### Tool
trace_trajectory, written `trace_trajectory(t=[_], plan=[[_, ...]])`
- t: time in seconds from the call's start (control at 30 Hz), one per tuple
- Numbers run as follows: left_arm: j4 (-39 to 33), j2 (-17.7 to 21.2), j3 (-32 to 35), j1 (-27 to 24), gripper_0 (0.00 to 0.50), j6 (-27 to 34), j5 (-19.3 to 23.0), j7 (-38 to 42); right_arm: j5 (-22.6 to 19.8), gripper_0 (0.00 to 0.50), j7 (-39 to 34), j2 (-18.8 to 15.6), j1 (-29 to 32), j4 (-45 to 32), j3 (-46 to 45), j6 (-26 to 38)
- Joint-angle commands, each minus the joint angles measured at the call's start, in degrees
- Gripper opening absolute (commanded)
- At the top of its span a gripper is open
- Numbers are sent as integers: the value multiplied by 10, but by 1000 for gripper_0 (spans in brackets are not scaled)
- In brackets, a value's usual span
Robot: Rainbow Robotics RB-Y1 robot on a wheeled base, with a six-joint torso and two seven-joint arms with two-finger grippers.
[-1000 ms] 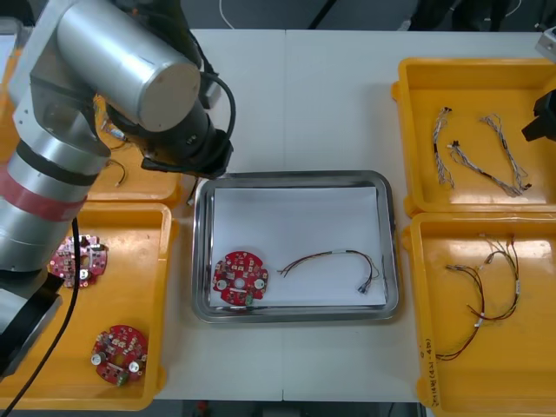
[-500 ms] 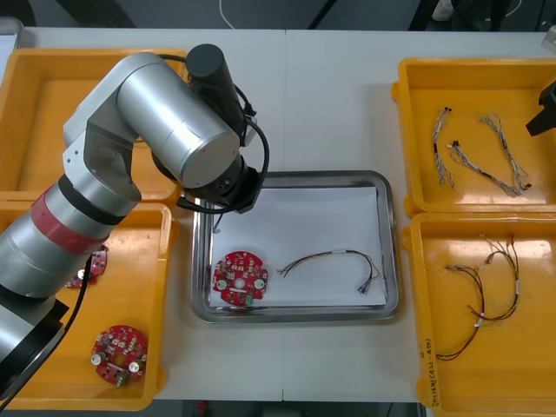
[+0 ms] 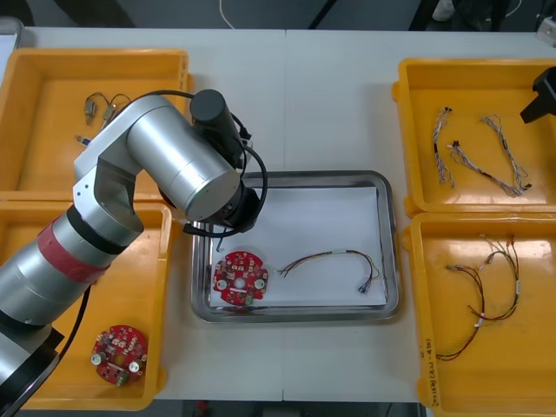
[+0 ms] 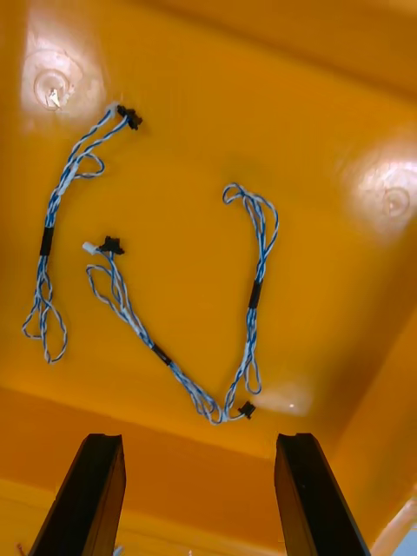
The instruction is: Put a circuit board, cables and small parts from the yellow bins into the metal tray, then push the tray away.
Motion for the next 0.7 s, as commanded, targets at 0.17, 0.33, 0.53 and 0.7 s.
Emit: trace_trajectory(t=[0.17, 0.33, 0.53, 0.7], plan=[[40, -1, -21, 4, 6, -60, -13, 43, 25, 500, 82, -27, -64, 81, 1, -67], [40, -1, -26, 4, 5, -60, -13, 45, 35, 500, 89, -27, -73, 121, 5, -91], [40, -1, -27, 4, 190, -60, -12, 48, 41, 500, 93, -27, -84, 163, 17, -131], [40, -1, -26, 4, 500, -62, -12, 53, 47, 500, 95, -27, -104, 230, 17, -174]])
